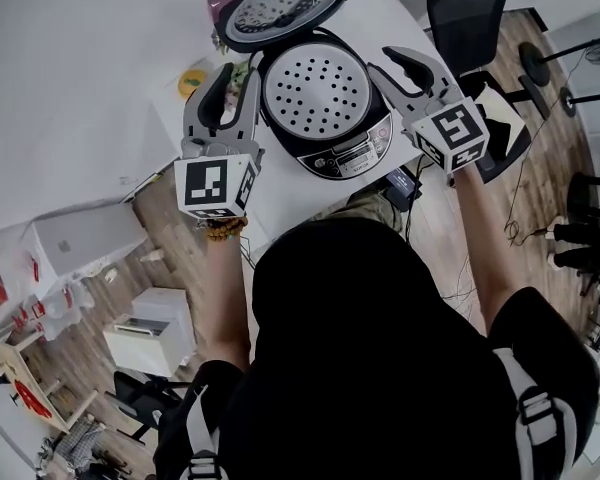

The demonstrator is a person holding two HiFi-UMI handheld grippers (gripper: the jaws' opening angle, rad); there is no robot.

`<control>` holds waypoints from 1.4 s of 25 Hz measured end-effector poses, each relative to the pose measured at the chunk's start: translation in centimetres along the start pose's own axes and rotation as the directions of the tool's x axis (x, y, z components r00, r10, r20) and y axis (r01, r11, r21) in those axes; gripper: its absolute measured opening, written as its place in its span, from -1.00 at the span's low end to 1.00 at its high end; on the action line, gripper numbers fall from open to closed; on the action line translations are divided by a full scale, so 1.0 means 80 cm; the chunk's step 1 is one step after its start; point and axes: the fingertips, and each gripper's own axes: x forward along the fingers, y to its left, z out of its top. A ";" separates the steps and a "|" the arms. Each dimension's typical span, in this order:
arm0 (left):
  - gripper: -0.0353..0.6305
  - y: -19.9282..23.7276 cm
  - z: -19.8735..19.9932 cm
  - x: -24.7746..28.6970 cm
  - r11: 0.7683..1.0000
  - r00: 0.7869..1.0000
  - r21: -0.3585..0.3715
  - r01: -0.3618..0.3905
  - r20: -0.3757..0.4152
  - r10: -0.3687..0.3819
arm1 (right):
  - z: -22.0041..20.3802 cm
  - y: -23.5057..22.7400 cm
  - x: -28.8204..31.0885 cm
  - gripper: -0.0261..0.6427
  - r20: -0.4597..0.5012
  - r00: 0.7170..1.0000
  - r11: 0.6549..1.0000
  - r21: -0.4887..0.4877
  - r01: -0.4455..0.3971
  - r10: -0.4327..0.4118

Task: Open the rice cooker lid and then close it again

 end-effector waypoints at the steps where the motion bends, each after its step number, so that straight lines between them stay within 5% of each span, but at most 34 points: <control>1: -0.54 0.001 0.002 0.001 1.000 1.000 0.002 0.002 0.003 -0.002 | 0.003 -0.003 0.002 -0.52 0.004 1.000 1.000 -0.003 0.002 -0.002; 19: -0.54 0.068 0.046 0.034 0.995 0.994 -0.038 -0.094 0.048 0.095 | 0.069 -0.059 0.039 -0.51 0.083 0.996 0.997 -0.073 0.015 -0.009; 35: -0.54 0.099 0.046 0.086 0.986 0.997 -0.161 -0.049 0.046 0.057 | 0.118 -0.133 0.093 -0.51 0.128 0.992 1.000 0.001 -0.019 0.019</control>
